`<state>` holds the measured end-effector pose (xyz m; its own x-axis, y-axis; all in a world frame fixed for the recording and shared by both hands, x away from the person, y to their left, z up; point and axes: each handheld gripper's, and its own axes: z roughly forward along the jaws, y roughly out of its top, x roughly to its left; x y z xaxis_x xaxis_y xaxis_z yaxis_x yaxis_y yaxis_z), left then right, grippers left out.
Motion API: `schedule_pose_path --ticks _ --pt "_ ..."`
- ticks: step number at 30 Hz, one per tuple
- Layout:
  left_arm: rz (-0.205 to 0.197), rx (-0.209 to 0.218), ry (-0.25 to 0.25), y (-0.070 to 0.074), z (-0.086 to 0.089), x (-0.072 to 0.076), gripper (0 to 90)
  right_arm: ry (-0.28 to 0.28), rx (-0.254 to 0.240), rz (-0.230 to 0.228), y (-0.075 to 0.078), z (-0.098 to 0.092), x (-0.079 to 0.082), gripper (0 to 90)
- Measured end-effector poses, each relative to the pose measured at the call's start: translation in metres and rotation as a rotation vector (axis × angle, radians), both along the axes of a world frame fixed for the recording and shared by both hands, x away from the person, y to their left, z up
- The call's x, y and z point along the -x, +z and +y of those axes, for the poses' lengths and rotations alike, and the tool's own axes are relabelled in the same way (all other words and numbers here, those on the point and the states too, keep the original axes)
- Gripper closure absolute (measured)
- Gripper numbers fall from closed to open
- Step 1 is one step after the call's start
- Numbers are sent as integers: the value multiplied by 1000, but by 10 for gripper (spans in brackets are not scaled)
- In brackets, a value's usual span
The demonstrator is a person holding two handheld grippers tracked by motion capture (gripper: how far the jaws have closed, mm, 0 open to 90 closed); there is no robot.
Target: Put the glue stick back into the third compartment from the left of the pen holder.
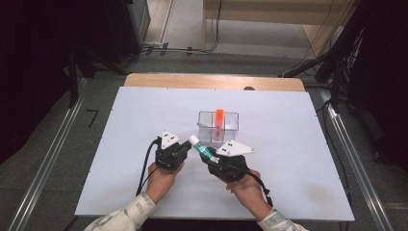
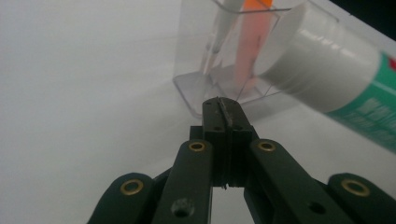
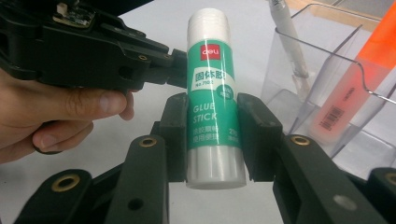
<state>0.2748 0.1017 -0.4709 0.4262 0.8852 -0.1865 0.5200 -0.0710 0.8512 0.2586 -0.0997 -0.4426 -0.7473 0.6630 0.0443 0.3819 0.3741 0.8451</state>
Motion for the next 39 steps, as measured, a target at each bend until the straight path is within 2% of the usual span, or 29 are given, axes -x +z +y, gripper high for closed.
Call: schedule_pose_path --ticks 9,13,24,26,31,33,39 --pt "-27 22 -21 9 -12 -2 900 -25 -5 4 2 -9 -3 639" --pt "-49 8 -24 11 -17 -1 900 -26 4 11 1 -13 -6 638" --pt "-108 4 -65 23 -34 1 900 -31 19 40 -1 -21 -13 639" --pt "-127 -15 -76 24 -38 2 900 -31 24 45 -2 -22 -15 639" --pt "-141 -16 -93 27 -43 3 900 -39 30 53 -4 -25 -18 639" --pt "-141 -17 -90 27 -43 3 900 -47 28 31 -3 -26 -18 640" --pt "-126 -23 -79 26 -40 4 900 -77 19 15 -4 -30 -23 640"
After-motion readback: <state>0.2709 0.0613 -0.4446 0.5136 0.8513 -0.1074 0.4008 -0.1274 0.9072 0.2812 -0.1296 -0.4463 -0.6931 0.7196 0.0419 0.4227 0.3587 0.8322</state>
